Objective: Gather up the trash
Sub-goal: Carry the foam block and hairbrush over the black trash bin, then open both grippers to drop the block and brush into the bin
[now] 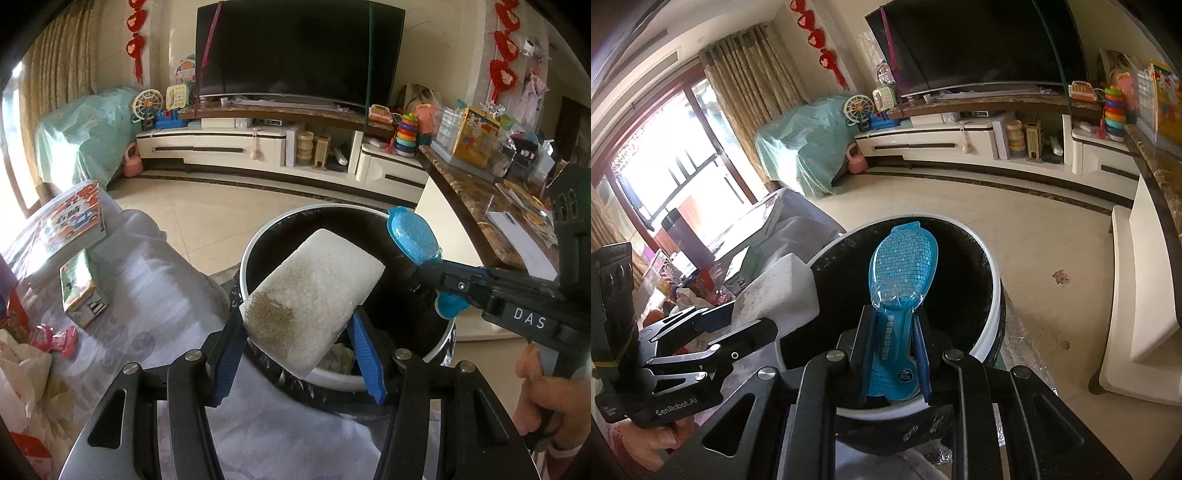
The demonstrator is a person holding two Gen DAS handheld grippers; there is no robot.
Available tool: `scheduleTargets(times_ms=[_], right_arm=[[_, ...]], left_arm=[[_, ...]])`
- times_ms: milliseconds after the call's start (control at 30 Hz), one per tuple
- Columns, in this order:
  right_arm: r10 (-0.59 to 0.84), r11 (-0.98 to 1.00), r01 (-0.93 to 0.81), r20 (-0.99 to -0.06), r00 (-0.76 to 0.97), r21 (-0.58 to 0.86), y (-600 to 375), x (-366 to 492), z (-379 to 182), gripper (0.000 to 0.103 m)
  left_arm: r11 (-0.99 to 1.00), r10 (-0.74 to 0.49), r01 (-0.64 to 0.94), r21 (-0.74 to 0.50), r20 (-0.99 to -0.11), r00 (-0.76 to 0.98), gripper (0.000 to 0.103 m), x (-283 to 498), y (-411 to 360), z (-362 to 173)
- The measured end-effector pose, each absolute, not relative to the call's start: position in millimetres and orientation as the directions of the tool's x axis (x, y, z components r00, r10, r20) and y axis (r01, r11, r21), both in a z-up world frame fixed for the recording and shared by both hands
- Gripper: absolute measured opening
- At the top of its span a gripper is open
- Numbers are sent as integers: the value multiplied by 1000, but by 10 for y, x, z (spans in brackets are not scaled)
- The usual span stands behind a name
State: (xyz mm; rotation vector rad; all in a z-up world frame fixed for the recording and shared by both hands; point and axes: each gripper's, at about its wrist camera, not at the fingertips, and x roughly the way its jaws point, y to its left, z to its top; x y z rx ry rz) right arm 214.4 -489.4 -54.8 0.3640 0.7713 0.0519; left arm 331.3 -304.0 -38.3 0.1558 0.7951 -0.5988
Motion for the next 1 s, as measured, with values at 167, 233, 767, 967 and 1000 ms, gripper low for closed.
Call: scheduleTargets(times_ms=[167,233,767,967,1000], right_arm=[[176,937,91,-681,711,337,-4902,2181,-577,20],[174,937,95,-683,709,337,-4904,2193,-582,20],[165,925,117,-658,735,362,-4878,2103,-530,62],[150,920,122,-621,769,374,-4782,1959,-445,68],[149,920,121,-618,772,373,-4763,1939,-426,69]], left_arm=[[826,-440,558,-84,-714,544,55,3357,-3100,-400],[826,-437,558,-81,-718,542,56,3367,-3134,-412],[839,-441,530,-126,-729,523,75,3327,-3035,-490],[842,-464,512,-173,-718,520,75,3331,-2941,-471],[841,-465,513,-171,-713,525,75,3311,-2921,-459]])
